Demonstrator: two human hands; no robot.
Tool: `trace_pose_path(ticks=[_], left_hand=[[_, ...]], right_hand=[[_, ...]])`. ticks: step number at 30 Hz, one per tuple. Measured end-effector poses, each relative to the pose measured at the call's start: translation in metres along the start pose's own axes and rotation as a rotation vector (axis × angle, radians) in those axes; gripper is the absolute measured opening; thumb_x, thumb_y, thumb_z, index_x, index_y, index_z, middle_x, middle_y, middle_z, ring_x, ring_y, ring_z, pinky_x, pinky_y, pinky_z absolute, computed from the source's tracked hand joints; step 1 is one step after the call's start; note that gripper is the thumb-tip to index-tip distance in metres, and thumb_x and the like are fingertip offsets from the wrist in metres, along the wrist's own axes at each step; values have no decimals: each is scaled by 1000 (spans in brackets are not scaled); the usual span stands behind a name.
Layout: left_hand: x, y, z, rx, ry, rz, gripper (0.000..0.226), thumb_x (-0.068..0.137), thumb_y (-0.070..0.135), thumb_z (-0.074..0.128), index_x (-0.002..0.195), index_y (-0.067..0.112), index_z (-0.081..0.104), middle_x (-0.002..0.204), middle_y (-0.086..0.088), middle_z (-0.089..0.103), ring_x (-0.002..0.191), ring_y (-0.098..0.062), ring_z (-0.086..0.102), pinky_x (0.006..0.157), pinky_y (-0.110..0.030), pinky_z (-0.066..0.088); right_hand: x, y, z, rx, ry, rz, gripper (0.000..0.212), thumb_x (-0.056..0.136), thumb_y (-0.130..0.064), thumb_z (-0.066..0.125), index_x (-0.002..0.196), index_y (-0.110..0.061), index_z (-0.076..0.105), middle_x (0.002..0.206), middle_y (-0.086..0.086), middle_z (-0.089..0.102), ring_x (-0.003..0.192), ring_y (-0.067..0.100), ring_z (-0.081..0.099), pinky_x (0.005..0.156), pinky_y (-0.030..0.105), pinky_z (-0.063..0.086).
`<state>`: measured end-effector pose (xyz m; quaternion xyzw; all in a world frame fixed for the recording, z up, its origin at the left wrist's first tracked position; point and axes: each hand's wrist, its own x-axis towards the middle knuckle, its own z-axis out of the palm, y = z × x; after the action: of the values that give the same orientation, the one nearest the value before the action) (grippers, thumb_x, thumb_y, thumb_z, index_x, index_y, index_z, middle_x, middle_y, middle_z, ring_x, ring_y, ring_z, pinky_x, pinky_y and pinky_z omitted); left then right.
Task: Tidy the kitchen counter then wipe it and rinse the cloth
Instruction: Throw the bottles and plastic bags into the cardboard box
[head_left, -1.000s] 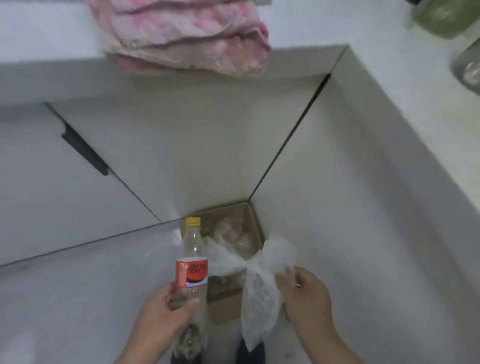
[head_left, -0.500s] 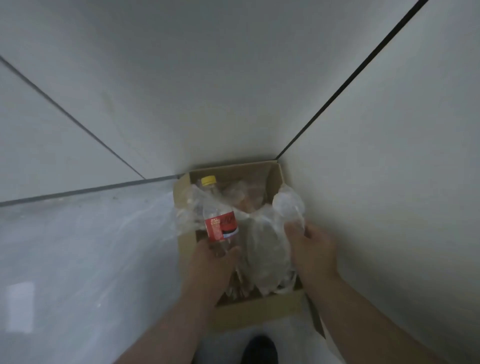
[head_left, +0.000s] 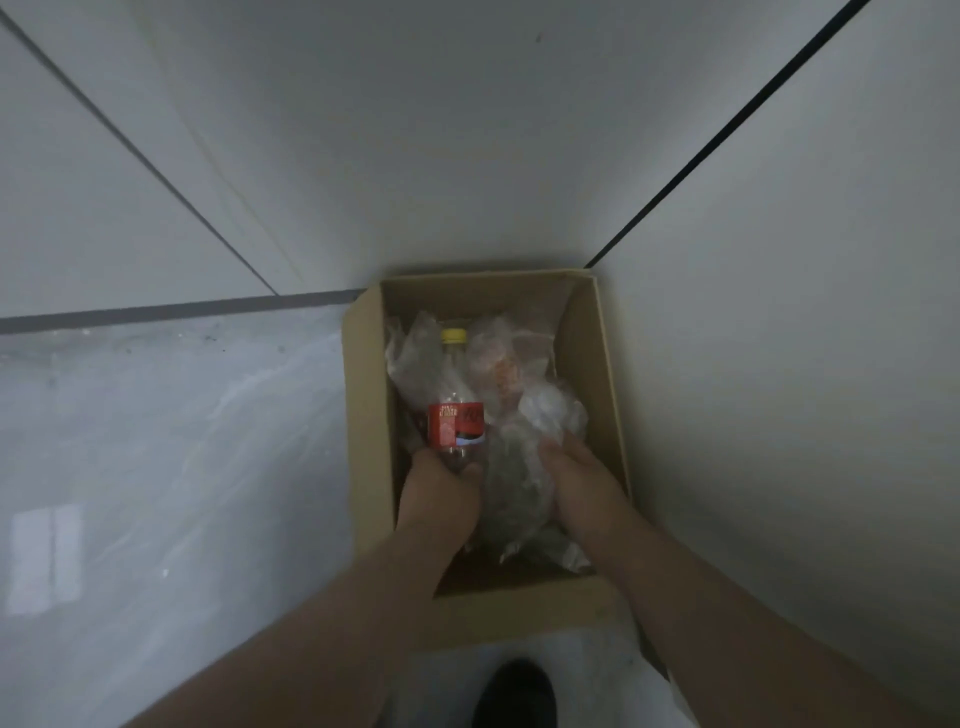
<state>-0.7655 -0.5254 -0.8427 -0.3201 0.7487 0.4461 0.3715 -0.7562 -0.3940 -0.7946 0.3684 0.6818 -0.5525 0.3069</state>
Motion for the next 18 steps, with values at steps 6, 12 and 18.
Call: trace_pose_path(ticks=[6,12,18], left_hand=[[-19,7,-16,89,49,103,68,84,32,66,141,16,31,129,-6,55,115,-28,55,98,-47,47],[-69,42,-61,287,-50,457,23,90,31,60,111,31,50,97,14,57,83,3,54,67,-12,39],[-132,104,-139,567,-158,622,19,86,41,63,102,42,53,96,23,56,82,4,52,67,-11,36]], right_hand=[[-25,-13,-6,-157,145,-219,20,88,-39,56,107,-45,59,102,-19,63,95,4,61,82,27,54],[-68,-50,-6,-371,174,-303,40,94,-23,60,133,-23,53,104,-23,51,92,-11,48,75,-3,33],[-129,-103,-10,-392,203,-338,37,93,-22,59,130,-24,57,115,-10,56,105,8,55,90,29,49]])
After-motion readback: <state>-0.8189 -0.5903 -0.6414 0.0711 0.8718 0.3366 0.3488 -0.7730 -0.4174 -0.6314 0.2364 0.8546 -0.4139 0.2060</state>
